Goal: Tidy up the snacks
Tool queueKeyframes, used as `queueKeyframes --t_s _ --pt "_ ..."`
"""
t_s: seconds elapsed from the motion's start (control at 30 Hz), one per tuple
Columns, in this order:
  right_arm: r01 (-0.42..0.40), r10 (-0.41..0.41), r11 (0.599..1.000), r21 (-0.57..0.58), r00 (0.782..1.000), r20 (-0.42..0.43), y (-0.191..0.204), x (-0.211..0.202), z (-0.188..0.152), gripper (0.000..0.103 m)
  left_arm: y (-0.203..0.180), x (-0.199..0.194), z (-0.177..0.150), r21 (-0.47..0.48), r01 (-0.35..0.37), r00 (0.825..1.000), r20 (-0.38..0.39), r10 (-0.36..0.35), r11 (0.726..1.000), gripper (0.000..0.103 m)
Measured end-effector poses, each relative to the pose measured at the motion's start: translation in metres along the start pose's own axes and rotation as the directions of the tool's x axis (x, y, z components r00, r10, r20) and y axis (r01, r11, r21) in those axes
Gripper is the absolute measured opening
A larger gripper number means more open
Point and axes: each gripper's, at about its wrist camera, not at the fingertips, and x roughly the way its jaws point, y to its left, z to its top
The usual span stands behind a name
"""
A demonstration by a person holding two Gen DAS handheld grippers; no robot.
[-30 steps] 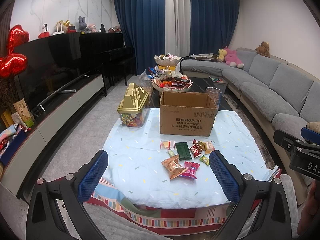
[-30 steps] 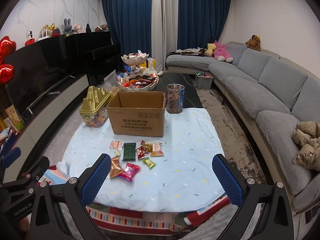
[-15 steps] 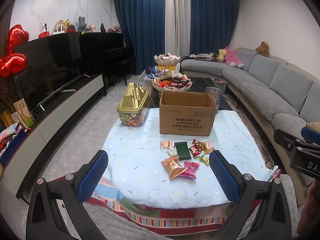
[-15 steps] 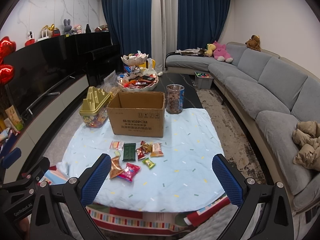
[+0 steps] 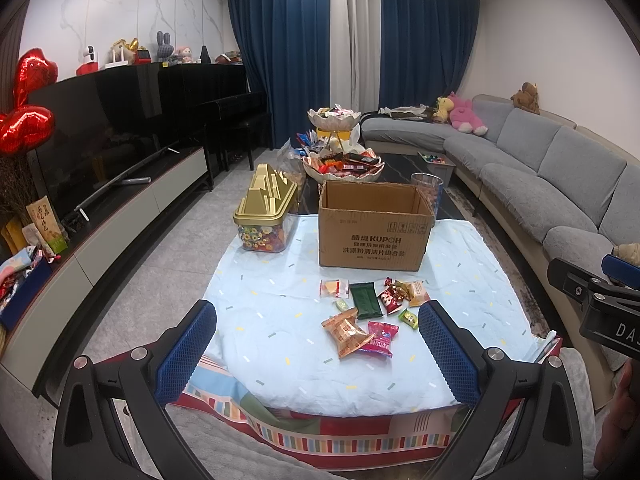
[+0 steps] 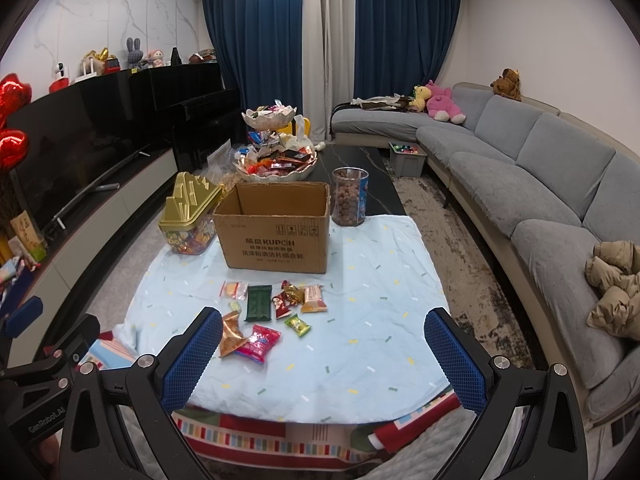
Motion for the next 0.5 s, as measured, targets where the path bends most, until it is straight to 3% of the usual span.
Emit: queueKeyframes --t_s 0.5 --pt "0.0 0.0 1.0 0.001 1.0 -0.001 0.0003 0.0011 -0.0005 0.102 0.0004 0.0005 -0.0007 0.0 0.0 1.0 -0.001 0.0 1.0 0.103"
